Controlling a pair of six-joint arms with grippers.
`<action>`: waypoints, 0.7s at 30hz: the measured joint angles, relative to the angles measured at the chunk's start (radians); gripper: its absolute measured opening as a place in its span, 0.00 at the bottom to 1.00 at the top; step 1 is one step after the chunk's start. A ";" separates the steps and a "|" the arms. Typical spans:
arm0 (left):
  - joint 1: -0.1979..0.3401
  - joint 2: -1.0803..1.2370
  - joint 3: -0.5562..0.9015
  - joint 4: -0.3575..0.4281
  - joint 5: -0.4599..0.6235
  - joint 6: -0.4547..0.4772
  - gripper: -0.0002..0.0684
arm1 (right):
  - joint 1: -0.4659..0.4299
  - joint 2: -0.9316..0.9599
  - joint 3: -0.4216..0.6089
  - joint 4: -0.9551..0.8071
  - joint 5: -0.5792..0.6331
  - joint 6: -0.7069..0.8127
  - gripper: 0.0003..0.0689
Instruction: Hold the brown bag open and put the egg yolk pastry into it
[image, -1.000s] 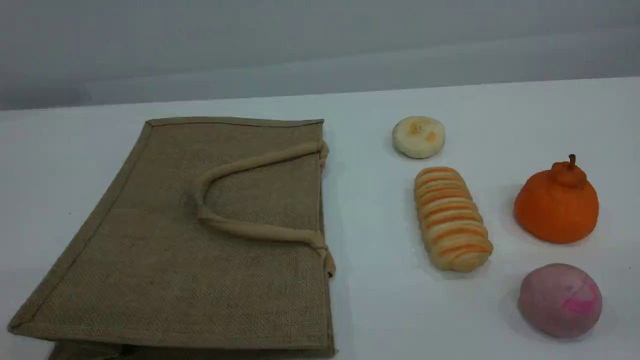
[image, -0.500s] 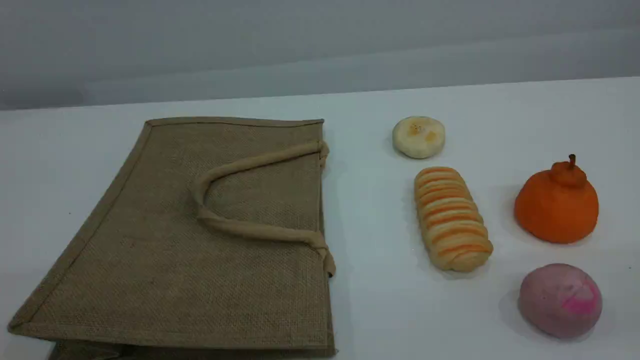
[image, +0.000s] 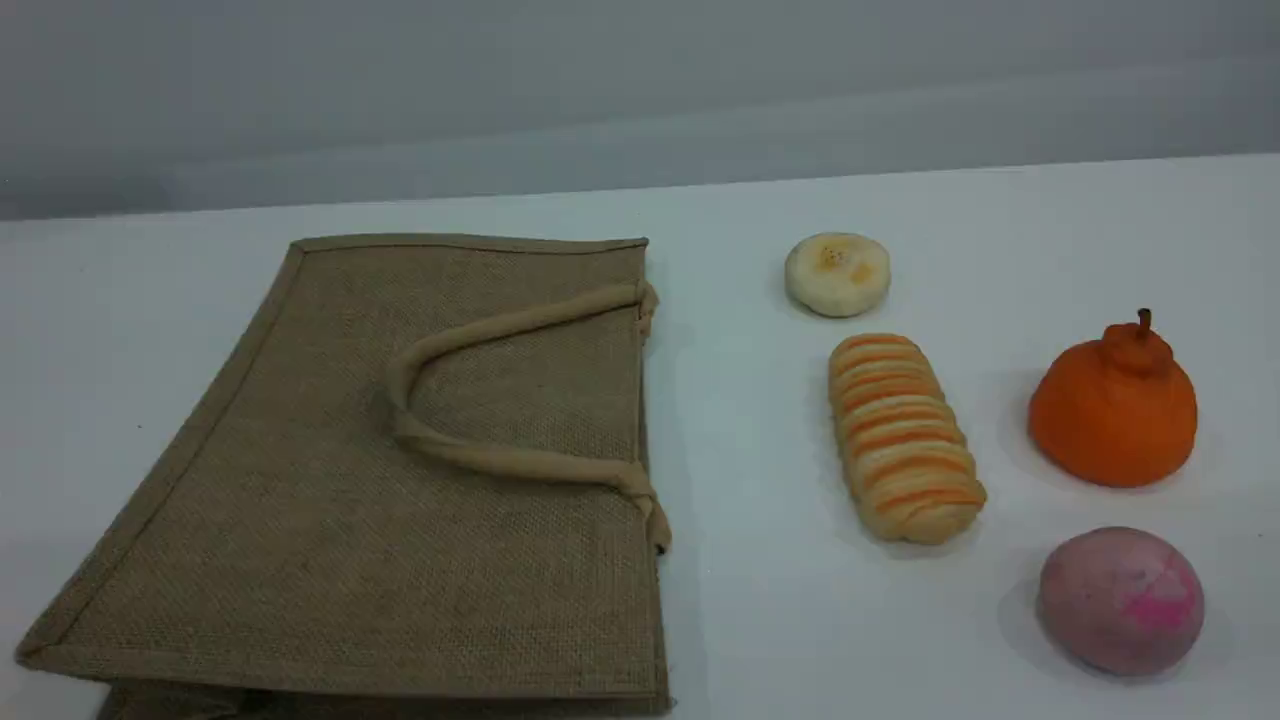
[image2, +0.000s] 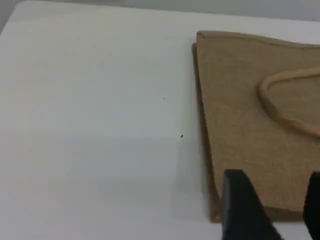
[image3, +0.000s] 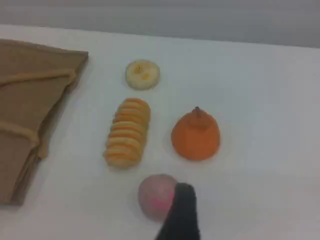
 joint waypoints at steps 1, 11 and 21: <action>0.000 0.000 0.000 0.000 0.000 0.000 0.43 | 0.000 0.000 0.000 0.000 0.000 0.000 0.84; 0.000 0.000 0.000 0.000 0.000 0.000 0.43 | 0.000 0.000 0.000 0.065 -0.006 0.000 0.84; -0.002 0.000 0.000 -0.028 -0.004 0.000 0.43 | 0.000 0.000 0.000 0.081 -0.010 -0.003 0.84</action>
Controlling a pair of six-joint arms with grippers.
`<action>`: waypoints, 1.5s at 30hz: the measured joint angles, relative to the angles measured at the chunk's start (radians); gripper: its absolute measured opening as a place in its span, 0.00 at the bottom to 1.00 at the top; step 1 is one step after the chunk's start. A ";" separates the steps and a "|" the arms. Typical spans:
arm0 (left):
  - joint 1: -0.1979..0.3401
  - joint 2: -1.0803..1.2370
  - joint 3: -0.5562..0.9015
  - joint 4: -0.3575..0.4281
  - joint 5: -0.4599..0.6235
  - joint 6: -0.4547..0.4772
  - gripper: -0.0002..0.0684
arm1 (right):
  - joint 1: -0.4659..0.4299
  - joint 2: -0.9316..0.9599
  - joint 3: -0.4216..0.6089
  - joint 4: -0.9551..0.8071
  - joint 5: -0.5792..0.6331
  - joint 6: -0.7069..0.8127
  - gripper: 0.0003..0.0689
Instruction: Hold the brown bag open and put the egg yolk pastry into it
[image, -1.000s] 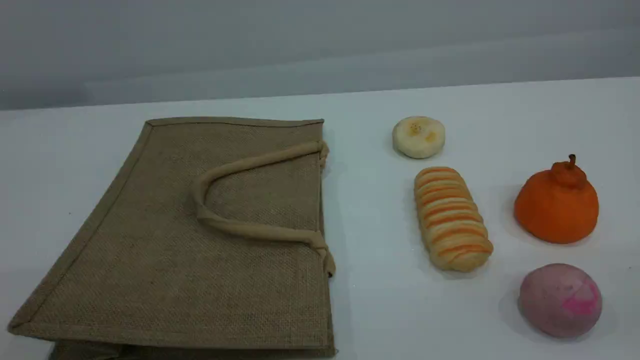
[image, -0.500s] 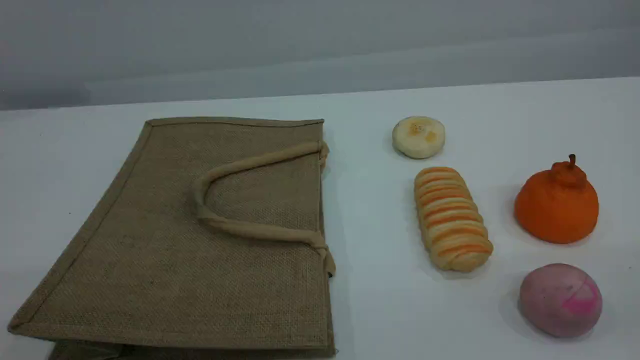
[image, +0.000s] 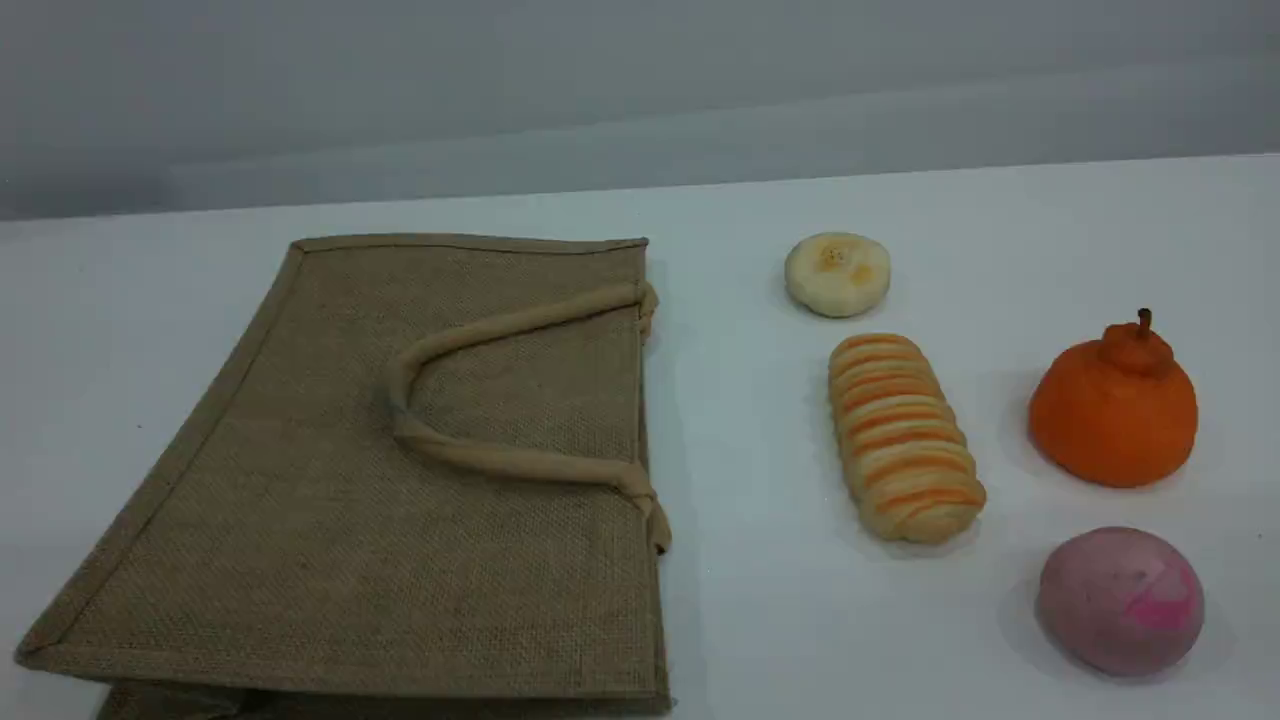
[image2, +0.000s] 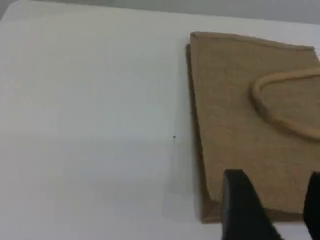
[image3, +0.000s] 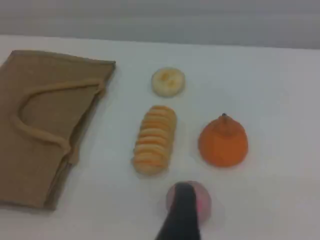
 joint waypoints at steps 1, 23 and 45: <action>0.000 0.000 0.000 -0.005 0.000 0.000 0.43 | 0.000 0.000 0.000 -0.001 0.000 0.000 0.84; 0.000 0.058 -0.004 -0.075 0.003 0.049 0.43 | 0.000 0.000 -0.002 0.013 -0.005 -0.004 0.84; 0.000 0.637 -0.199 -0.350 -0.343 0.354 0.43 | 0.000 0.515 -0.128 0.451 -0.287 -0.367 0.82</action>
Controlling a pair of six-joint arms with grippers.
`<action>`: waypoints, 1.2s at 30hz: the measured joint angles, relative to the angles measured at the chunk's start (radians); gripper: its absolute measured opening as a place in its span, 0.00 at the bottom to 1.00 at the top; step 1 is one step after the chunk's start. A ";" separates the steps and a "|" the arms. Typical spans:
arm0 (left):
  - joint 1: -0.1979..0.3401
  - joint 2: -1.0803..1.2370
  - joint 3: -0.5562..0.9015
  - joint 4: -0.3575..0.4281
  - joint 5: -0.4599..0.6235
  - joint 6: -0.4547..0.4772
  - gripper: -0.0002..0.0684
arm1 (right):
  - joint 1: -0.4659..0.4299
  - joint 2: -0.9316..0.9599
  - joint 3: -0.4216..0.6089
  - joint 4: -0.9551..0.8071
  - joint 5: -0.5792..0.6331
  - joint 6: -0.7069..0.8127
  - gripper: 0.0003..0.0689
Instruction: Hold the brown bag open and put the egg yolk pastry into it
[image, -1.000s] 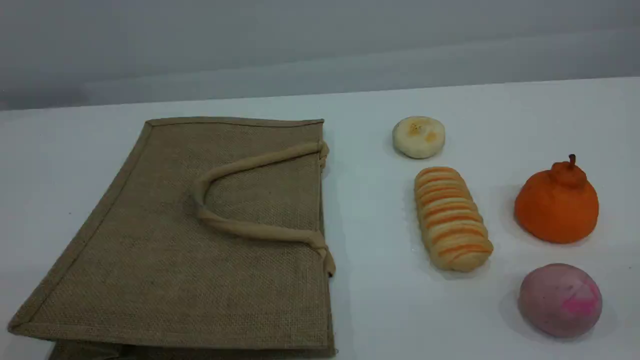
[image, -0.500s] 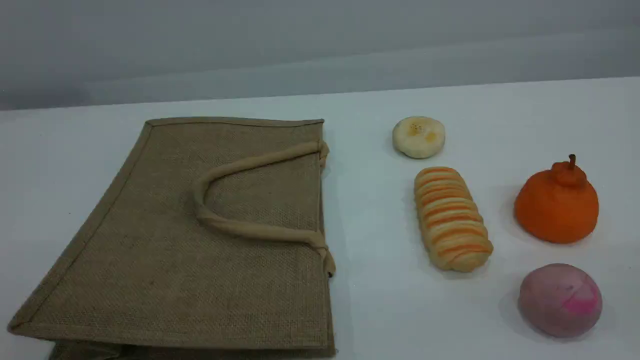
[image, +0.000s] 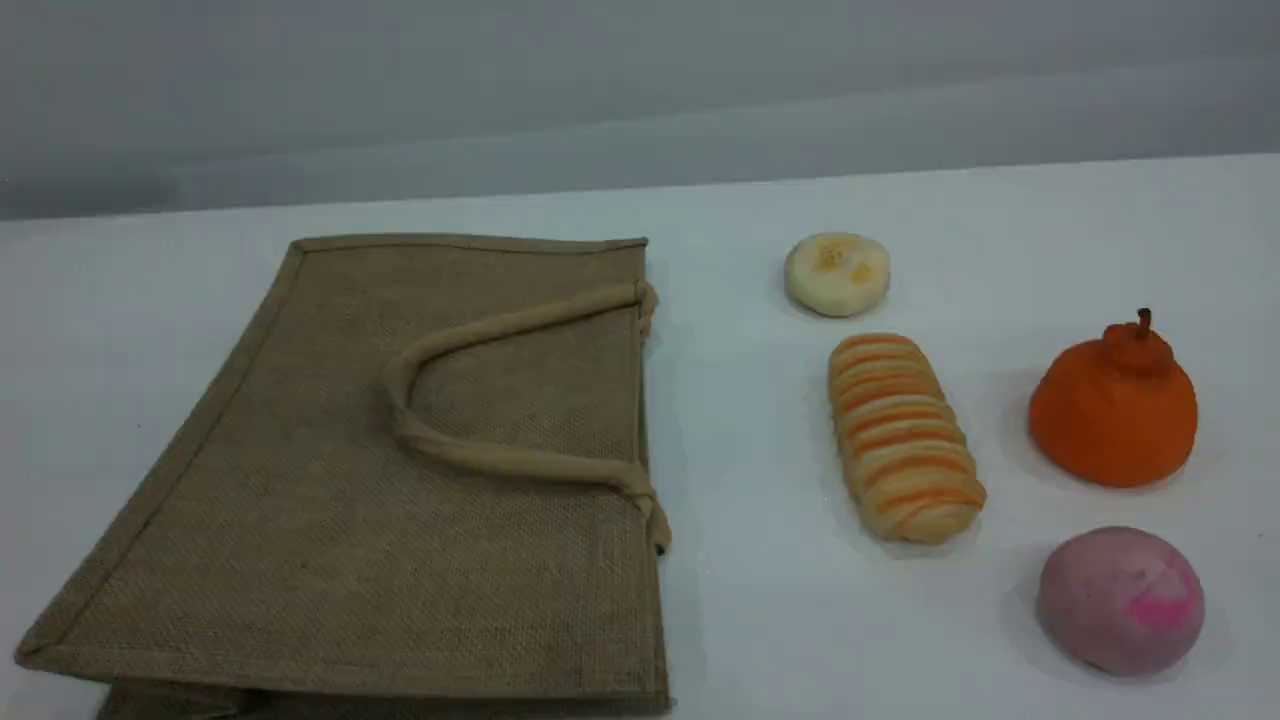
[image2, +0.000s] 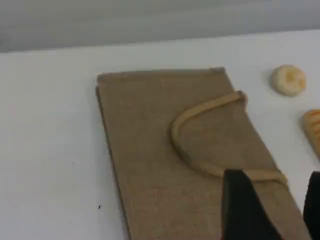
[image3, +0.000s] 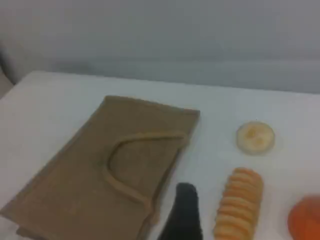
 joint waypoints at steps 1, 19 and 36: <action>-0.001 0.030 0.000 0.000 -0.022 0.000 0.43 | 0.000 0.041 -0.008 0.016 -0.008 -0.023 0.82; -0.210 0.637 -0.015 -0.042 -0.418 0.044 0.43 | 0.075 0.631 -0.023 0.345 -0.207 -0.401 0.82; -0.221 1.144 -0.161 -0.018 -0.596 -0.063 0.43 | 0.188 0.883 -0.023 0.443 -0.406 -0.509 0.82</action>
